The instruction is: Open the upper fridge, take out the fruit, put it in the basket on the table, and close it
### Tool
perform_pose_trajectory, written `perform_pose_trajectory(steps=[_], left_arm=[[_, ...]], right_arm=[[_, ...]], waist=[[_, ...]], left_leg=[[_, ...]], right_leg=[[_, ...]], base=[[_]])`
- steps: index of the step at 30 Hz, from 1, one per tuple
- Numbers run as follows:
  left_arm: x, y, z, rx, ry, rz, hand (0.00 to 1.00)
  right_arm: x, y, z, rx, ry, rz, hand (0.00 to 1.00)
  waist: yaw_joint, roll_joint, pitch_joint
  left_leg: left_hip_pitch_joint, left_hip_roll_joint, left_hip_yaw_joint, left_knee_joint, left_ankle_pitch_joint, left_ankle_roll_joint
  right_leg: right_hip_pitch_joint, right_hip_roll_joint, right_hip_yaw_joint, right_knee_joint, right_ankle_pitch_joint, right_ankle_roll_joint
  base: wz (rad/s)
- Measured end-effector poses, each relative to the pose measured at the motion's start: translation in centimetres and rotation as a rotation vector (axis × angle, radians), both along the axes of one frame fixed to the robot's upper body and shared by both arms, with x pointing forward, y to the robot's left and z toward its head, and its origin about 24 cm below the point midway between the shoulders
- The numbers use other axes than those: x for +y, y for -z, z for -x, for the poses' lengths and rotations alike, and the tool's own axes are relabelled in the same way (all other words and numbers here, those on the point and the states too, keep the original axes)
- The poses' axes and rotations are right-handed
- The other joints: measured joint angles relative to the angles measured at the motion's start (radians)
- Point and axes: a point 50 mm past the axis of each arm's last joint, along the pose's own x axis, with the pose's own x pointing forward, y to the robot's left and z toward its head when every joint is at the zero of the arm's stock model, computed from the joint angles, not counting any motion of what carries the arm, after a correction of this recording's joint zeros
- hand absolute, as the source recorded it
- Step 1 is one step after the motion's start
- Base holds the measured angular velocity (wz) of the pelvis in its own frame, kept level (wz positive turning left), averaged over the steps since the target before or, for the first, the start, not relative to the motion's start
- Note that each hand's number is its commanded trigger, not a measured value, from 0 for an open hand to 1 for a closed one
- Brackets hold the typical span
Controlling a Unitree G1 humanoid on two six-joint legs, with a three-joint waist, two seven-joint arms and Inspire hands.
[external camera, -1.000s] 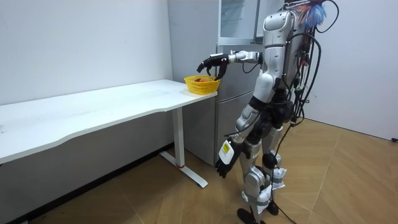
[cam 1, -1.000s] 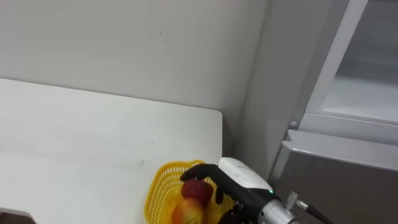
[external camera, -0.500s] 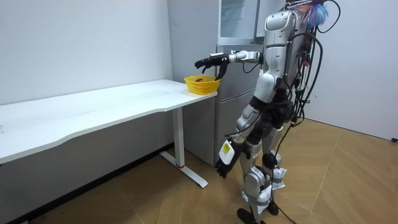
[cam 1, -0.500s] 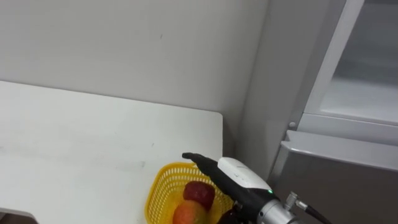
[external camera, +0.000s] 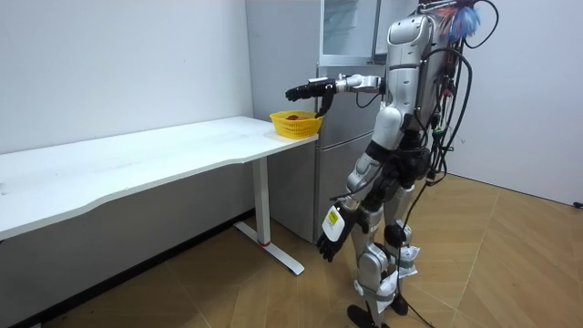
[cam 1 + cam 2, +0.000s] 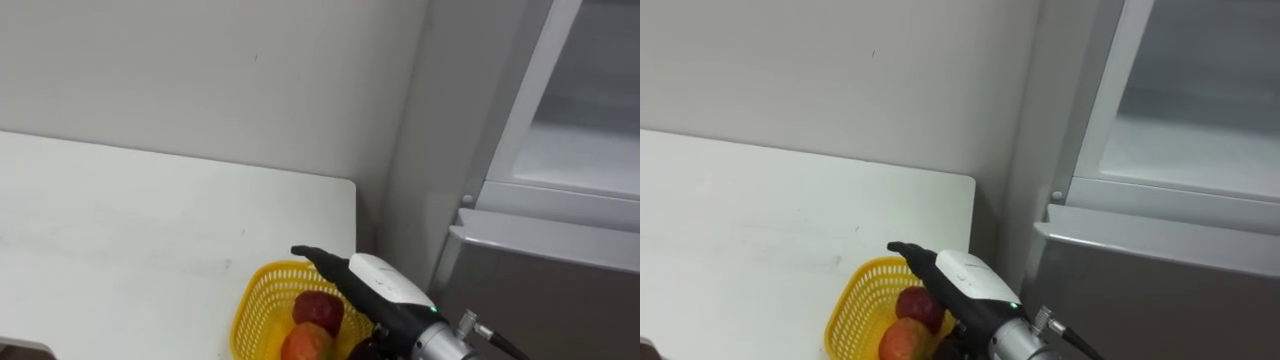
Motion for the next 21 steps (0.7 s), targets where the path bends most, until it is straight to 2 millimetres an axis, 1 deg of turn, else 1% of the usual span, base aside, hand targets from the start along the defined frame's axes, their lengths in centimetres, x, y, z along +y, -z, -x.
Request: perform_pose_trajectory(steps=[4, 5, 7, 13, 14, 15, 16, 18, 21], left_arm=[[-0.1, 0.0, 0.0, 0.0, 0.0, 0.003, 0.0], [-0.2, 0.1, 0.0, 0.0, -0.001, 0.005, 0.0], [-0.3, 0.1, 0.0, -0.001, -0.003, 0.008, 0.0], [-0.7, 0.2, 0.0, -0.003, -0.012, 0.022, 0.0], [-0.7, 0.2, 0.0, -0.007, -0.015, 0.024, 0.0], [-0.6, 0.2, -0.1, -0.009, -0.017, 0.024, 0.0], [-0.6, 0.1, -0.1, -0.01, -0.018, 0.023, 0.0], [-0.6, 0.1, -0.1, -0.011, -0.017, 0.023, 0.0], [-0.7, 0.1, -0.3, -0.024, -0.011, 0.029, 0.0]], right_arm=[[0.0, 0.1, 0.3, -0.005, 0.006, -0.014, 0.0], [-0.1, 0.3, 0.4, 0.0, 0.008, -0.016, 0.0], [-0.1, 0.3, 0.5, 0.0, 0.008, -0.018, 0.0], [-0.1, 0.0, 0.4, -0.009, 0.021, -0.045, 0.0], [-0.2, -0.3, 0.4, -0.018, 0.028, -0.055, 0.0], [-0.4, -0.6, 0.5, -0.034, 0.031, -0.064, 0.0], [-0.5, -0.7, 0.5, -0.042, 0.033, -0.069, 0.0], [-0.6, -1.0, 0.7, -0.07, 0.035, -0.086, 0.0], [-0.7, -1.0, 1.0, -0.076, 0.034, -0.096, 0.0]], waist=[[-0.004, 0.007, 0.0018], [-0.004, 0.01, 0.0006], [-0.009, 0.013, 0.0005], [-0.028, 0.025, -0.0078], [-0.028, 0.031, -0.0084], [-0.034, 0.032, -0.011], [-0.039, 0.035, -0.0104], [-0.05, 0.038, -0.0118], [-0.052, 0.04, -0.0108]], left_leg=[[0.004, 0.0, -0.001, 0.0, 0.0, 0.0], [0.005, 0.0, 0.0, 0.0, 0.0, 0.0], [0.005, 0.0, 0.0, 0.0, 0.0, 0.0], [0.011, 0.0, 0.006, 0.0, 0.0, 0.0], [0.014, 0.0, 0.006, -0.002, 0.0, 0.0], [0.014, 0.0, 0.006, -0.002, 0.0, 0.0], [0.014, 0.0, 0.006, -0.002, 0.0, 0.0], [0.014, 0.0, 0.006, -0.002, 0.0, 0.0], [0.015, 0.0, 0.008, -0.002, 0.0, 0.0]], right_leg=[[0.006, 0.0, 0.001, -0.003, 0.0, 0.0], [0.007, 0.0, 0.001, -0.003, 0.0, 0.0], [0.007, 0.0, 0.002, -0.005, 0.0, 0.0], [0.012, 0.0, 0.006, -0.005, 0.0, 0.0], [0.013, 0.001, 0.008, -0.005, 0.0, 0.0], [0.014, 0.001, 0.008, -0.005, 0.0, 0.0], [0.015, 0.001, 0.008, -0.006, 0.0, 0.0], [0.015, 0.001, 0.01, -0.006, 0.0, 0.0], [0.015, 0.001, 0.012, -0.006, 0.0, 0.0]], base=[[0.0], [0.0], [0.0], [-0.01], [0.0], [0.0], [0.0], [0.0], [0.0]])
